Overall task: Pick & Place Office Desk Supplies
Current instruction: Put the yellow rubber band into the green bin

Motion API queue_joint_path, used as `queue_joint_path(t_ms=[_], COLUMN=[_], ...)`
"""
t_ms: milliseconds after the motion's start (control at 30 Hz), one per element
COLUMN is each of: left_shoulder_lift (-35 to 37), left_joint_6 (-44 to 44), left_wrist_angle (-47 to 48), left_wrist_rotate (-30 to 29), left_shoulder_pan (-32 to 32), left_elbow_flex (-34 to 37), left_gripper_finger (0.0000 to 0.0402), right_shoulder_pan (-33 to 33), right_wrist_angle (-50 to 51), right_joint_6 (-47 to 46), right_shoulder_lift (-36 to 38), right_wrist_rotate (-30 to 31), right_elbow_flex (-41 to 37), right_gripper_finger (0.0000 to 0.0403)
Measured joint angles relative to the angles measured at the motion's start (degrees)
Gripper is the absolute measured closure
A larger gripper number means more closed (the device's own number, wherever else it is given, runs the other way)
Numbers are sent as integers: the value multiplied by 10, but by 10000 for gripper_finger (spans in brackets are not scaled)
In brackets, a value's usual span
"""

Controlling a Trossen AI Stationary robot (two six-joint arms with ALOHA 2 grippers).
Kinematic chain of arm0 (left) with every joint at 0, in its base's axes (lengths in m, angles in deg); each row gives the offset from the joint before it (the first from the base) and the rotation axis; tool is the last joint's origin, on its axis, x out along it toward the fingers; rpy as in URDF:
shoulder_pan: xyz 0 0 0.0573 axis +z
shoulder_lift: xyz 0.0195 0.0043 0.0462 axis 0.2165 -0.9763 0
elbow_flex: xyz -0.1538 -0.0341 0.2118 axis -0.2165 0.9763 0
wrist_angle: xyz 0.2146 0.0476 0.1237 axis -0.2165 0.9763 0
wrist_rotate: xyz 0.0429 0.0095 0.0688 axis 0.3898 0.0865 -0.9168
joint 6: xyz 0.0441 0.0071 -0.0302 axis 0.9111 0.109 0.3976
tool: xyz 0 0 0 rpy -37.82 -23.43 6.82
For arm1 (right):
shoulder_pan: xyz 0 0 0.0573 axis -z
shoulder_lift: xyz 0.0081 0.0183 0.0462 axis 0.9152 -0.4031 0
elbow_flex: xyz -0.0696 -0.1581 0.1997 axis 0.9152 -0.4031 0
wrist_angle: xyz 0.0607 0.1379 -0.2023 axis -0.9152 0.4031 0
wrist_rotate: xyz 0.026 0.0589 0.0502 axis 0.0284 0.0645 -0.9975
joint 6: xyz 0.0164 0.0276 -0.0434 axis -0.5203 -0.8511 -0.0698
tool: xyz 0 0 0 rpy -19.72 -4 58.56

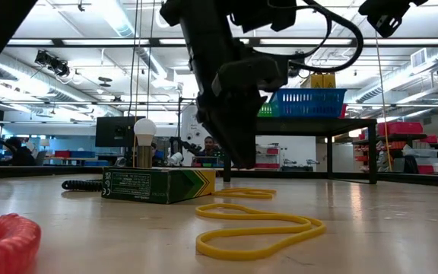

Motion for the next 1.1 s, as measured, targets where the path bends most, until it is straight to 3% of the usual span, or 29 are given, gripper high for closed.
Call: queue_joint_path(t_ms=[133,500,667,867,1100], left_shoulder_lift=[0,-21,-32,-35,-35], left_joint_6=[7,40,31,39,43], left_wrist_angle=[-2,-17,-3,-9,-6], left_wrist_rotate=[-17,43,28,45,35], left_shoulder_pan=[3,14,14,15,17], left_elbow_flex=[0,-1,0,0,0], left_gripper_finger=[232,234,238,277,349], right_shoulder_pan=[0,0,0,0,0], right_wrist_angle=[0,-7,-15,-20,-20], right_joint_6=[0,1,3,6,9], right_shoulder_lift=[0,0,0,0,0], right_wrist_rotate=[0,3,5,18,33], right_elbow_flex=[0,0,0,0,0], right_gripper_finger=[394,394,394,394,394])
